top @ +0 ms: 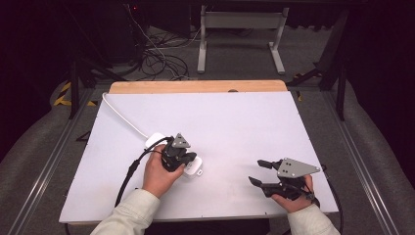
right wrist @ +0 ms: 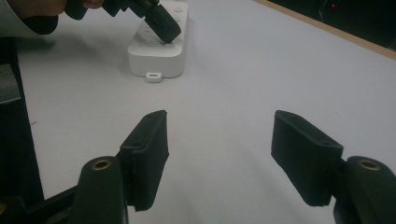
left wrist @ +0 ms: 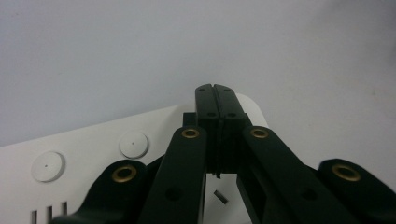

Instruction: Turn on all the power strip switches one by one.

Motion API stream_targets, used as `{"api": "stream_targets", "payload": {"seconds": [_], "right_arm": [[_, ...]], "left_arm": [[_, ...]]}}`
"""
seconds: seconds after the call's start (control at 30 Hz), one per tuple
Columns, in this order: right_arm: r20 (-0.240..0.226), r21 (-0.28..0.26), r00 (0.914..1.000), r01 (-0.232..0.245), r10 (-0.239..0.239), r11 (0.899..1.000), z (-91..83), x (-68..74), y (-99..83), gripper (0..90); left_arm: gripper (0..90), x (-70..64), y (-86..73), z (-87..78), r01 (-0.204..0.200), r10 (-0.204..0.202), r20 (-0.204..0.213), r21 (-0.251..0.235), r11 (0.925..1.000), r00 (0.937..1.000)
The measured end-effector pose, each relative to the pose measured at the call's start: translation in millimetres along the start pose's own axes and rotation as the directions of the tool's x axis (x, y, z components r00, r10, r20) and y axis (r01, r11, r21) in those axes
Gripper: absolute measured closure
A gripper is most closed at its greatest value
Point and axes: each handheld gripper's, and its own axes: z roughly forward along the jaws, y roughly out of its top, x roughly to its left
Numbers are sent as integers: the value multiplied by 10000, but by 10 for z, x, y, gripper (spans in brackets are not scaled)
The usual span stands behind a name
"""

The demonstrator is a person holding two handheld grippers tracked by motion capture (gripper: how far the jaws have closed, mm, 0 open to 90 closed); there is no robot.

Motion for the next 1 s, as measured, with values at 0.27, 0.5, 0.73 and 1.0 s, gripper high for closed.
{"api": "stream_targets", "payload": {"seconds": [0.27,0.5,0.73,1.0], "right_arm": [[-3,5,10000,14,-14,10000,1,3,0,369],[-9,14,10000,4,-4,10000,4,8,1,370],[-8,55,10000,24,-24,10000,10,10,0,370],[-8,87,10000,4,-4,10000,11,14,0,370]], "left_arm": [[900,1,-18,10,-78,78,18,-58,10000,10000],[900,2,-30,21,-69,69,24,-93,9999,10000],[900,-1,-49,28,-103,103,1,-179,9998,9999],[900,-3,-61,37,-104,105,3,-191,9998,9999]]}}
